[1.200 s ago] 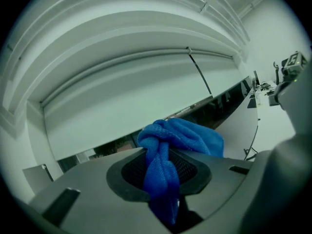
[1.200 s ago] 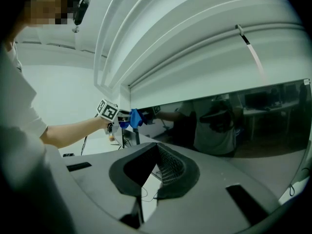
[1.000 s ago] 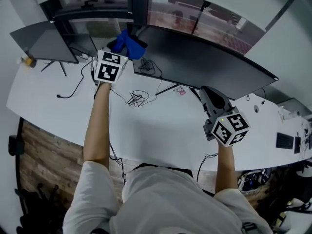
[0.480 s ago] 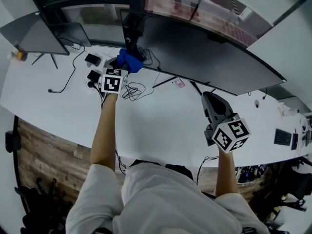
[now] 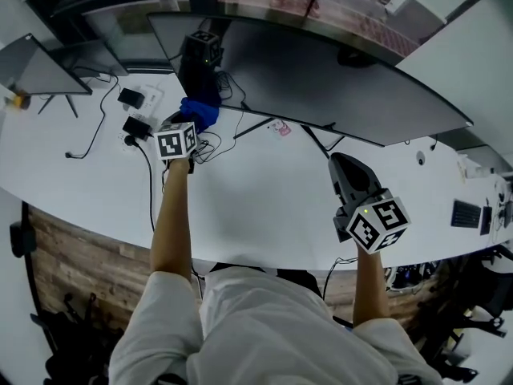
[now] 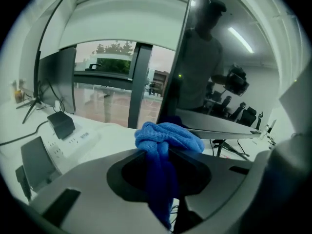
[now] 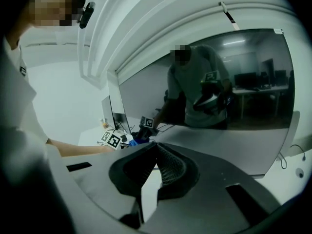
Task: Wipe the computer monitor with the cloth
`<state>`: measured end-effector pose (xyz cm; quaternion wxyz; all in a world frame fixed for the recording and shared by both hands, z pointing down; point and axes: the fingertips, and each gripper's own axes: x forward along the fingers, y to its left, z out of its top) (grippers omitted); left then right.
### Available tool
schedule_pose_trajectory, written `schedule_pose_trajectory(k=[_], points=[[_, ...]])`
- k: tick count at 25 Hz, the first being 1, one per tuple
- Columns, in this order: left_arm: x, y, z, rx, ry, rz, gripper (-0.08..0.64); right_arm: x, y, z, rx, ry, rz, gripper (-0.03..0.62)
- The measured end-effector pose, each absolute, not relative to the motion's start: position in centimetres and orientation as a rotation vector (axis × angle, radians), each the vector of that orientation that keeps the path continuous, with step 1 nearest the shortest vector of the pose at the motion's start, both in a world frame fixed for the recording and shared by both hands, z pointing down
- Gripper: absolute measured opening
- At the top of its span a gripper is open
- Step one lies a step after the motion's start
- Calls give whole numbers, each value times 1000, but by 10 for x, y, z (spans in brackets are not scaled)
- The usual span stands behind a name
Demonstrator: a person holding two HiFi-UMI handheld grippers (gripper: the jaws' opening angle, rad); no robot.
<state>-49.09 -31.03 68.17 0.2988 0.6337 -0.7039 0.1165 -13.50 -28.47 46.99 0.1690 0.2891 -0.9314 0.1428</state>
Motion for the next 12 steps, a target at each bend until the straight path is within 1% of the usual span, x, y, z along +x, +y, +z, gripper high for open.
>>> schedule_pose_trajectory(k=[3,12], points=[[-465,-315,681,1691,-1832,272,117,-118,-291,472,819,-2652,427,14],[-351,-335,666,1822,-1694,300,118,-60,-304,470,825,-2678,454,14]])
